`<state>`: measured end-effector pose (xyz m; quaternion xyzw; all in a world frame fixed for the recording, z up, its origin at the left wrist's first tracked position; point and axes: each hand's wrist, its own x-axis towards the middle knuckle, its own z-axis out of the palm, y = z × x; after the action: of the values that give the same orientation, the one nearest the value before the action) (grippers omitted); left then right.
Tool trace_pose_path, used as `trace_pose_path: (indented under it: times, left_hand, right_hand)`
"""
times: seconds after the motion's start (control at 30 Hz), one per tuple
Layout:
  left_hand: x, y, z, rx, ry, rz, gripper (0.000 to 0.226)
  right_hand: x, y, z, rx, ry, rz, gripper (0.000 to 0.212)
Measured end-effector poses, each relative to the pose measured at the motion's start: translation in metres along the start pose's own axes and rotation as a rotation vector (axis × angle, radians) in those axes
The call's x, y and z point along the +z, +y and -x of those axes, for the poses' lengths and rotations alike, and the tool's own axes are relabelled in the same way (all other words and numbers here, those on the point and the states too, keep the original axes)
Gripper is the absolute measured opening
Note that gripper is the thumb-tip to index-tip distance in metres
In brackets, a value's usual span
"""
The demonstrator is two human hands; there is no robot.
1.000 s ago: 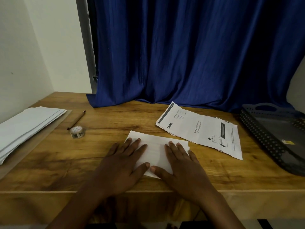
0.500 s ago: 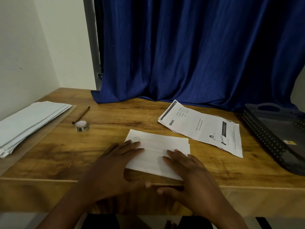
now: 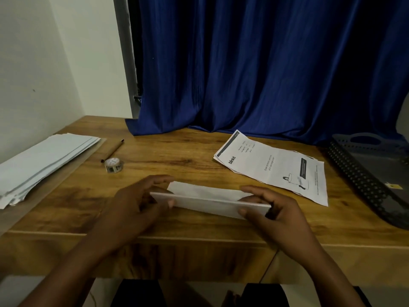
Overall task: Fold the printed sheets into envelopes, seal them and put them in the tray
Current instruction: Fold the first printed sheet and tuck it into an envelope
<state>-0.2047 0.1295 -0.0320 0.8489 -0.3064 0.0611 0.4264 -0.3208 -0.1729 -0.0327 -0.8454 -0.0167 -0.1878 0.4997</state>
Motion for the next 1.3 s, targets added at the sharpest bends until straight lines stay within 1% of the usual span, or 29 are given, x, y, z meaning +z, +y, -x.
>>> trace_pose_path:
  times: [0.07,0.13,0.23,0.33,0.43,0.53,0.67,0.77,0.87,0.93,0.97,1.07,1.13,1.2,1.3]
  left_hand:
    - [0.004,-0.001,-0.015,-0.061,0.082,0.101,0.048]
    - [0.013,-0.003,-0.029,-0.099,0.134,0.149,0.044]
    - [0.026,-0.008,-0.040,-0.123,0.169,0.054,0.049]
    - [0.033,-0.011,-0.040,-0.091,0.174,-0.072,0.062]
    - [0.038,-0.011,-0.034,-0.019,0.107,-0.203,0.071]
    - [0.041,-0.007,-0.031,-0.001,0.046,-0.367,0.066]
    - [0.038,0.000,-0.030,0.039,-0.052,-0.370,0.057]
    - [0.039,0.003,-0.030,0.080,-0.135,-0.376,0.063]
    - [0.043,0.006,-0.031,0.164,-0.206,-0.479,0.069]
    - [0.049,0.009,-0.030,0.179,-0.243,-0.543,0.072]
    - [0.053,0.010,-0.029,0.185,-0.258,-0.568,0.073]
    - [0.061,0.007,-0.026,0.223,-0.327,-0.649,0.065]
    - [0.060,0.005,-0.027,0.226,-0.404,-0.670,0.070]
    - [0.058,0.003,-0.028,0.222,-0.449,-0.699,0.069]
    - [0.060,0.004,-0.029,0.229,-0.463,-0.711,0.074]
  right_hand:
    - [0.003,0.000,-0.008,0.025,0.082,-0.030,0.050]
    - [0.006,0.006,-0.015,0.042,0.180,-0.026,0.053]
    - [0.011,0.019,-0.022,0.101,0.289,0.078,0.060]
    - [0.015,0.028,-0.023,0.110,0.291,0.242,0.070]
    - [0.020,0.031,-0.025,0.116,0.242,0.436,0.072]
    - [0.023,0.030,-0.025,0.108,0.191,0.499,0.063]
    - [0.025,0.028,-0.023,0.073,0.183,0.546,0.048]
    - [0.028,0.022,-0.020,0.031,0.223,0.612,0.038]
    - [0.032,0.011,-0.020,-0.013,0.268,0.778,0.040]
    - [0.041,0.000,-0.022,-0.027,0.200,0.837,0.048]
    - [0.050,-0.006,-0.023,-0.039,0.143,0.819,0.056]
    - [0.083,-0.017,-0.024,-0.088,-0.077,0.726,0.080]
    - [0.098,-0.015,-0.026,-0.043,-0.216,0.683,0.093]
    - [0.100,-0.011,-0.030,0.006,-0.282,0.679,0.101]
    - [0.096,-0.006,-0.032,0.025,-0.300,0.669,0.105]
